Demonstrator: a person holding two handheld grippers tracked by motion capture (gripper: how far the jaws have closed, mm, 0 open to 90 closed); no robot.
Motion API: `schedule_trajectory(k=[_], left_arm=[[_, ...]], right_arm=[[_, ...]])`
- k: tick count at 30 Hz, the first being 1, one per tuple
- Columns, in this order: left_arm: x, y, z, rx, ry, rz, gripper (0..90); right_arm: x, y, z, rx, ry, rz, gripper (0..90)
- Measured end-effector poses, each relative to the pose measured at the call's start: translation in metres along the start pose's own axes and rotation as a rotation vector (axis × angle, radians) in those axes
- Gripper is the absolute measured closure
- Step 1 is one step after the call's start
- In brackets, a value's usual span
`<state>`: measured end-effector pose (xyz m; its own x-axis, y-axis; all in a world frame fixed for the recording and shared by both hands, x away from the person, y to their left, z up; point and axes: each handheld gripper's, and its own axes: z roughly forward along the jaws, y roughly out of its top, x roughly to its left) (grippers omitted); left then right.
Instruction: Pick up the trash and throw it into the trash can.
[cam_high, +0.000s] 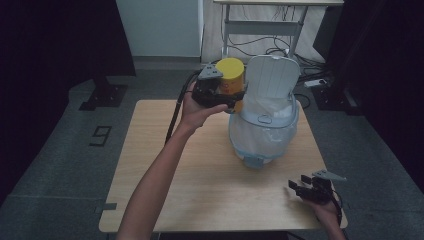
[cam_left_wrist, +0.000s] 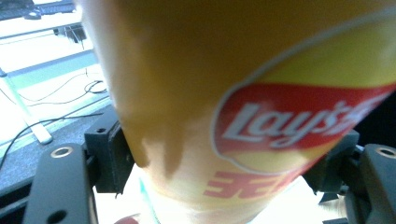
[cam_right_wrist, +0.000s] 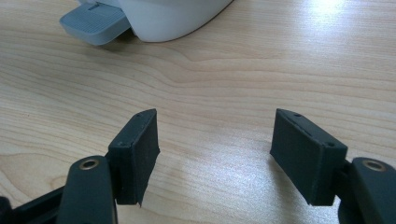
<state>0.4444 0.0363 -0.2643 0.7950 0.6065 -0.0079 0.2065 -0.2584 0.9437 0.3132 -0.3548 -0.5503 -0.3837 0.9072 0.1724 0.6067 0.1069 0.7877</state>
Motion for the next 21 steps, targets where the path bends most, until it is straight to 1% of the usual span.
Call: schedule_trajectory(k=[10,21], left_arm=[[-0.002,0.016,0.017,-0.008,-0.013,0.002,24.0],[-0.006,0.033,0.04,0.002,-0.027,0.013,23.9]], right_arm=[[0.0,-0.001,-0.001,-0.002,0.001,0.002,31.5],[0.0,-0.001,-0.001,0.007,0.001,-0.001,31.6]])
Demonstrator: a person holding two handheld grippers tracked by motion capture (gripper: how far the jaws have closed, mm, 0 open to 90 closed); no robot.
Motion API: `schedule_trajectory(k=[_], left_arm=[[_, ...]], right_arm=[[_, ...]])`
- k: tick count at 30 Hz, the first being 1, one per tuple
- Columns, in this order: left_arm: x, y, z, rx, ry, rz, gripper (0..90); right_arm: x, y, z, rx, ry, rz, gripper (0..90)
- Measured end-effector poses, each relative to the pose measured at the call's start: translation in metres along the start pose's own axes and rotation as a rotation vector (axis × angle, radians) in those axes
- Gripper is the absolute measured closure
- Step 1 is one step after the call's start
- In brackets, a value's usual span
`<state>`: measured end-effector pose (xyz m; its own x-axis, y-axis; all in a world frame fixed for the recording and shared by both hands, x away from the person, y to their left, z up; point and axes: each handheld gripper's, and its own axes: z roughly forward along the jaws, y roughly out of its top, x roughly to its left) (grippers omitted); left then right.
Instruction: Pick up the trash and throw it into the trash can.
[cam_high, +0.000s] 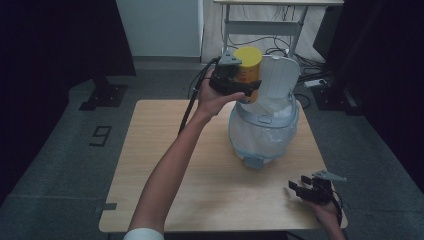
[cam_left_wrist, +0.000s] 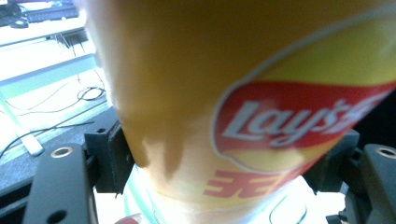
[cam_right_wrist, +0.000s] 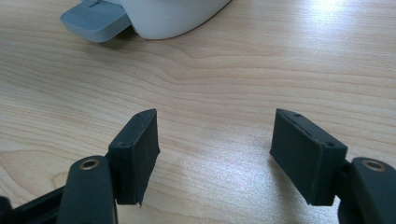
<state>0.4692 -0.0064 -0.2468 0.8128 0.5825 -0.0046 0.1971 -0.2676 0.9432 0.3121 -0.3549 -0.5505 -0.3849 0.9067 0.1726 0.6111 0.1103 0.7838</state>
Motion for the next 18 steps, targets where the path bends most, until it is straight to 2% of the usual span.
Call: schedule_trajectory(k=[6,12,18], left_arm=[[-0.005,0.004,0.015,0.007,-0.007,0.004,23.9],[-0.009,0.001,0.034,0.03,0.006,0.001,23.8],[-0.011,0.001,0.051,0.04,-0.005,-0.006,23.8]], right_arm=[[0.0,0.0,0.0,0.002,0.0,-0.004,31.6],[0.001,0.0,0.001,0.006,0.0,-0.01,31.7],[0.001,0.0,0.001,0.01,0.001,-0.016,31.7]])
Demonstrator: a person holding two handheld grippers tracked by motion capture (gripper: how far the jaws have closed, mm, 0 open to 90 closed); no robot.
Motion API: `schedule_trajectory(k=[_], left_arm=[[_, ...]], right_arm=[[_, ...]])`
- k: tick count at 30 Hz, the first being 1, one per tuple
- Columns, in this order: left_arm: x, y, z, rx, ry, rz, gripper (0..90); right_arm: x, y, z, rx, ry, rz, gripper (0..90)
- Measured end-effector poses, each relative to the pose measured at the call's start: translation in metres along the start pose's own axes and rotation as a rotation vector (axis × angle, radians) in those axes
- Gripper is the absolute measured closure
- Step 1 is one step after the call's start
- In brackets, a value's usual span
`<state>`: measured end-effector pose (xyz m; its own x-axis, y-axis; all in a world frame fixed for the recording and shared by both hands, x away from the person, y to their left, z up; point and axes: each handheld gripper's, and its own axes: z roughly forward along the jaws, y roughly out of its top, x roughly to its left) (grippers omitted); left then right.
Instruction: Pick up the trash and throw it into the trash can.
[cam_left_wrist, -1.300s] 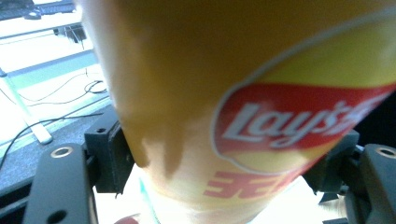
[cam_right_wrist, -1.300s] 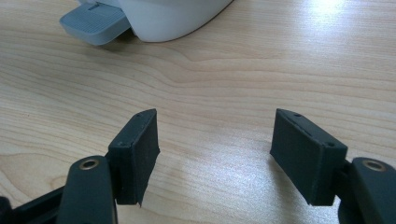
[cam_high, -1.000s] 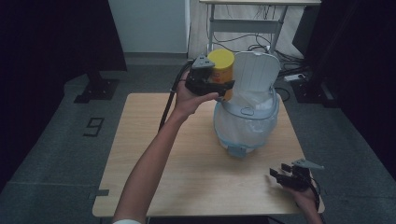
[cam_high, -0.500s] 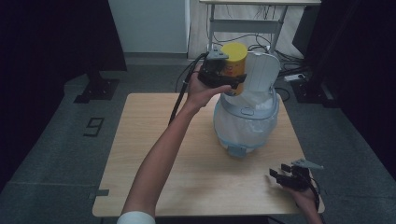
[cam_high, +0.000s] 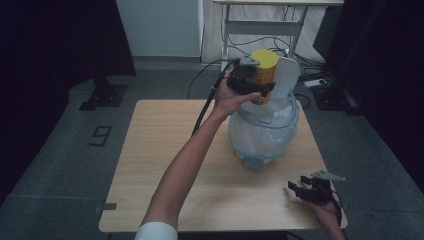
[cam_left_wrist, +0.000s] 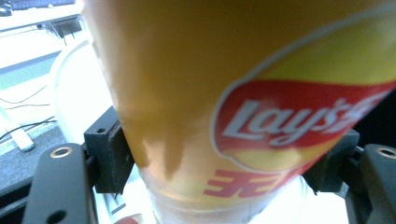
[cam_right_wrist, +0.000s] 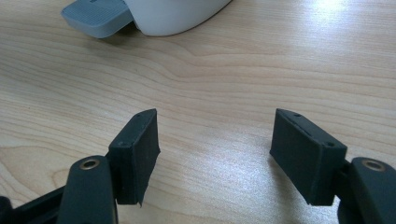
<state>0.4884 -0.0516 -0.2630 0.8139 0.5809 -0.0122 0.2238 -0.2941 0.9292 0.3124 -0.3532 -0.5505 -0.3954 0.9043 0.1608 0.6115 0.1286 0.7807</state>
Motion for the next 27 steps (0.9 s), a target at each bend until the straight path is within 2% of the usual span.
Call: schedule_trajectory(k=[13,15,16,18,21,27], left_arm=[[-0.002,0.002,0.021,0.007,-0.016,-0.021,23.1],[-0.003,0.003,0.023,0.015,0.007,-0.021,17.1],[-0.003,0.003,0.023,0.021,0.013,-0.015,12.9],[-0.003,0.002,0.021,0.048,0.024,0.006,10.6],[0.0,0.0,0.014,0.043,0.025,0.002,10.8],[-0.003,-0.006,-0.003,0.043,0.019,0.032,12.0]], right_arm=[[-0.002,0.0,-0.001,-0.001,-0.001,0.005,31.7],[-0.002,0.0,-0.001,-0.002,-0.001,0.003,31.7],[-0.002,0.0,-0.001,-0.001,-0.002,0.003,31.7],[-0.002,-0.001,-0.001,0.0,-0.001,0.001,31.7],[-0.002,0.0,-0.001,0.003,-0.001,0.003,31.8],[-0.001,0.0,-0.001,0.004,-0.005,-0.005,31.8]])
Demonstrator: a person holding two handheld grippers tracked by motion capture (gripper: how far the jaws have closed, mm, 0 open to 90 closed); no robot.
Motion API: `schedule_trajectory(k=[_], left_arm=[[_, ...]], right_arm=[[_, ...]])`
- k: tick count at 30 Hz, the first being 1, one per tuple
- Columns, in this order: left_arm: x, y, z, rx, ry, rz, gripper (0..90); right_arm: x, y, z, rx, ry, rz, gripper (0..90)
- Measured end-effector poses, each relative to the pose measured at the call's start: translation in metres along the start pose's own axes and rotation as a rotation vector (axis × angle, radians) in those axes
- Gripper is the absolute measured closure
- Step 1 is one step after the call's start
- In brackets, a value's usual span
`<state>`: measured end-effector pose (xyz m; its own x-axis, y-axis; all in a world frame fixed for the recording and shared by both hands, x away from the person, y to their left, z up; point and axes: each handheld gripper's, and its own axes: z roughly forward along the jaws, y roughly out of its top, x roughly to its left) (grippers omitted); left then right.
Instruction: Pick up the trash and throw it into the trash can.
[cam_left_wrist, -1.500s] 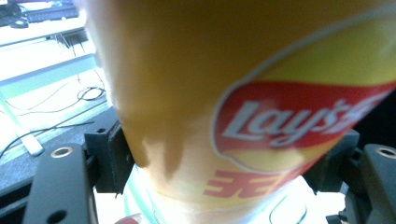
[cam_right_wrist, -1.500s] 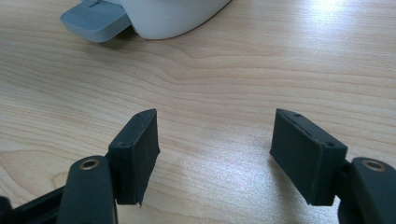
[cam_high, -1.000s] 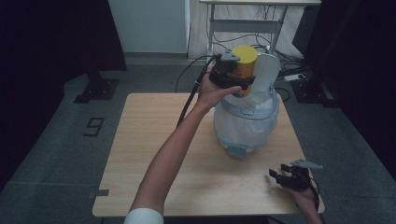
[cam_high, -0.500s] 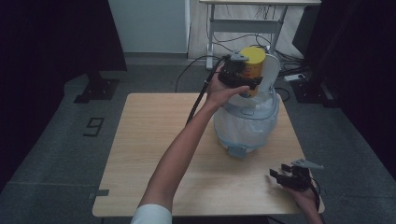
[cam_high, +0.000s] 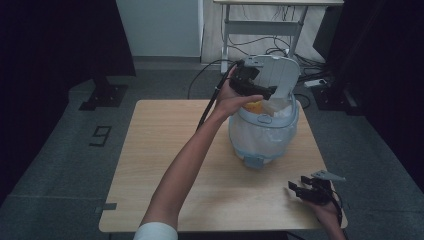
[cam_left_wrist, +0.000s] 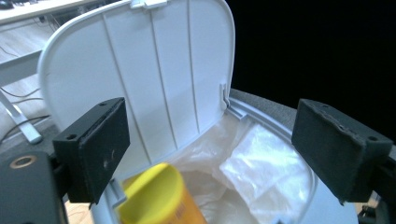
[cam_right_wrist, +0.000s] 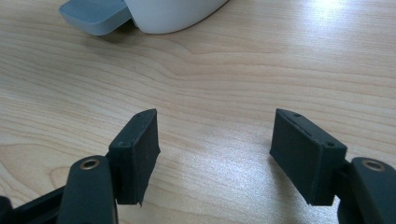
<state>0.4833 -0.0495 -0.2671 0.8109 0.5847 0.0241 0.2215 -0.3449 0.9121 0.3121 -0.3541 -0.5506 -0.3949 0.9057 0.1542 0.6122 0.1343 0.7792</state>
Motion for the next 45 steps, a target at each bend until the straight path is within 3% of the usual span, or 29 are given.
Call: schedule_trajectory(k=[8,13,21,33,38,45], left_arm=[[-0.003,-0.021,-0.031,-0.016,-0.024,0.01,13.7],[-0.006,-0.035,-0.051,-0.028,-0.013,0.032,14.1],[-0.007,-0.066,-0.084,-0.037,-0.016,0.029,14.1],[-0.013,-0.134,-0.121,-0.022,0.008,-0.016,14.1],[-0.019,-0.164,-0.13,-0.003,0.036,-0.02,14.2],[-0.026,-0.213,-0.133,0.047,0.04,-0.047,14.3]], right_arm=[[-0.001,0.0,0.0,0.0,-0.004,0.004,31.7],[-0.001,0.0,-0.001,0.0,-0.006,0.004,31.8],[-0.001,0.0,-0.001,-0.001,-0.008,0.005,31.8],[0.001,0.0,0.0,0.005,-0.007,-0.002,31.8],[0.002,0.0,0.001,0.008,-0.006,-0.005,31.7],[0.002,0.0,0.002,0.008,-0.004,-0.004,31.8]])
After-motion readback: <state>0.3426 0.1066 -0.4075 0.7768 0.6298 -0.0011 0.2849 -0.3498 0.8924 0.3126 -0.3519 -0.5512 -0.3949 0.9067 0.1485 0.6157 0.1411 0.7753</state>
